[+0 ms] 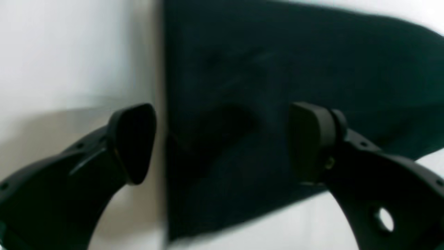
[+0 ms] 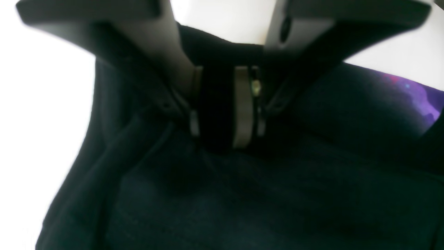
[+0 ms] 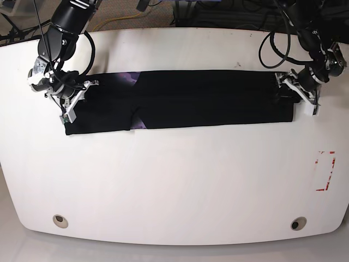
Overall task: Fold the T-shirt properly
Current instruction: 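Release and regrasp the folded strip's ends with both grippers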
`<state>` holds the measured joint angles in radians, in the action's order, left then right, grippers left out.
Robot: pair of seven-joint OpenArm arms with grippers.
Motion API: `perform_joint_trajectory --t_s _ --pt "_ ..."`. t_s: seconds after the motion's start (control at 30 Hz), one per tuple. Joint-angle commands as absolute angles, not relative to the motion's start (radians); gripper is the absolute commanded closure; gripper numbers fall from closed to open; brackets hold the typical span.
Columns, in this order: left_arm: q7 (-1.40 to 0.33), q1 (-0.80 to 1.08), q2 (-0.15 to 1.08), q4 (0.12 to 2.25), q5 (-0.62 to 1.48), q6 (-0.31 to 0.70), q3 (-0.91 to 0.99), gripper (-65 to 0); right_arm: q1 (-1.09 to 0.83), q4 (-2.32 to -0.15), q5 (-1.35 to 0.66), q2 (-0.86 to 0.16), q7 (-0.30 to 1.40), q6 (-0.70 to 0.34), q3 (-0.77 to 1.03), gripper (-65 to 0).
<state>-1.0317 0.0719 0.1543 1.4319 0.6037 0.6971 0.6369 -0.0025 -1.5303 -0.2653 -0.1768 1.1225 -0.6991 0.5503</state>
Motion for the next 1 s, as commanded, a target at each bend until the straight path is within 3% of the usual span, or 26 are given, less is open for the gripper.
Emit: perform_joint_trajectory --t_s 0.0,0.1,0.17,0.27,0.3,0.33,0.4,0.57,0.77,0.97 --pt "-1.047 0.041 0.157 1.408 0.593 0.698 0.627 -54.9 0.004 -1.546 -0.265 -0.189 1.127 -0.698 0.553 -12.4" --pt "-1.047 0.028 0.157 1.371 0.596 0.698 0.624 -53.3 0.004 -1.546 -0.265 -0.189 1.127 -0.698 0.555 -12.4" --pt "-1.047 0.028 0.157 1.368 0.596 0.698 0.624 -47.5 0.004 -1.546 -0.265 -0.189 1.127 -0.698 0.556 -12.4" --pt "-1.047 0.028 0.157 1.371 0.598 0.698 0.622 -28.7 0.002 -1.546 -0.265 -0.189 1.127 -0.698 0.561 -12.4" --pt "-1.047 0.028 0.157 1.371 0.598 0.698 0.622 -17.5 0.002 -1.546 -0.265 -0.189 1.127 -0.698 0.561 -12.4" --pt "-1.047 0.028 0.157 1.372 0.598 0.698 0.622 -10.7 0.002 -1.546 -0.265 -0.189 1.127 -0.698 0.561 -12.4" --pt "-1.047 0.028 0.157 1.397 0.598 0.698 0.621 -4.3 0.002 -1.546 -0.265 -0.189 1.127 -0.698 0.561 -12.4" --pt "-1.049 0.051 0.148 1.590 0.598 0.698 0.599 -6.5 0.002 -1.546 -0.265 -0.189 1.125 -0.698 0.561 -12.4" --pt "-1.049 0.081 0.130 1.842 0.595 0.698 0.420 -6.7 0.002 -1.546 -0.265 -0.188 1.125 -0.698 0.556 -12.4" --pt "-1.049 0.025 0.094 1.867 0.591 0.698 0.193 -6.7 0.001 -1.546 -0.265 -0.188 1.125 -0.698 0.556 -12.4"
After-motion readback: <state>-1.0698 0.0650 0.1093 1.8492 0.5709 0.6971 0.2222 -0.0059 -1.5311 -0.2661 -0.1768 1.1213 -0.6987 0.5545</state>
